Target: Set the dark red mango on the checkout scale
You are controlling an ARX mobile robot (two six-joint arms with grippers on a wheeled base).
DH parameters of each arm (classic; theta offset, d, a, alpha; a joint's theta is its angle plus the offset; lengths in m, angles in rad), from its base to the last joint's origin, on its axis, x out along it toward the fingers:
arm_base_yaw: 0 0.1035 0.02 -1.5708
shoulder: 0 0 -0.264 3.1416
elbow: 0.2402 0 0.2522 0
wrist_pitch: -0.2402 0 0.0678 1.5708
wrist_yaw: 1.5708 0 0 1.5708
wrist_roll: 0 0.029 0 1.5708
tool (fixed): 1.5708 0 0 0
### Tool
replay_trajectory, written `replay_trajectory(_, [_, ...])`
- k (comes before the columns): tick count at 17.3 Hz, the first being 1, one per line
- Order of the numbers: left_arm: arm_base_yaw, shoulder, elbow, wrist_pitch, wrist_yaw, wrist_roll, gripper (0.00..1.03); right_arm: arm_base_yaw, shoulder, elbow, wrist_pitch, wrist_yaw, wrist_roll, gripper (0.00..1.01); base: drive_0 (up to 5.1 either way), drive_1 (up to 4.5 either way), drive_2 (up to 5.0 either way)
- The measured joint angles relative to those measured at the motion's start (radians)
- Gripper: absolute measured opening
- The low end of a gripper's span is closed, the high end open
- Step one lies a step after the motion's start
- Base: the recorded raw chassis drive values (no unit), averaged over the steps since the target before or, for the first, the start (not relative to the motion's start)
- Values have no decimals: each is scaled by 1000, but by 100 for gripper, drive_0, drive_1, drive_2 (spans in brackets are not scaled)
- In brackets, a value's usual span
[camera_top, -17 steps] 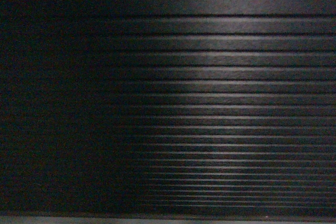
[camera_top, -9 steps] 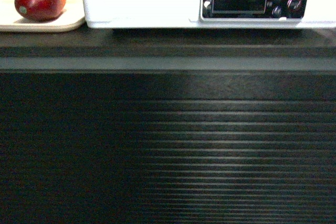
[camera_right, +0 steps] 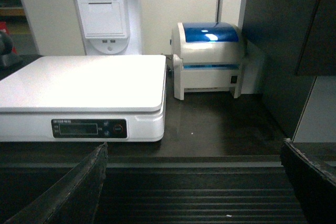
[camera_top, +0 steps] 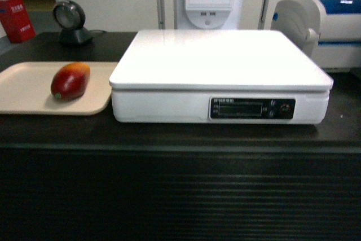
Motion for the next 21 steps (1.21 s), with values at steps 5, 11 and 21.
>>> replay_trajectory(5, [0,0,0,0,-1,0,98,0,0,0,-2,0,0,98,0,0,0])
replay_trajectory(11, [0,0,0,-1,-1,0,98,0,0,0,-2,0,0,98,0,0,0])
replay_trajectory(21, [-188,270,105,-50,-378,-108,98,0,0,0,-1,-2,0,98,0,0,0])
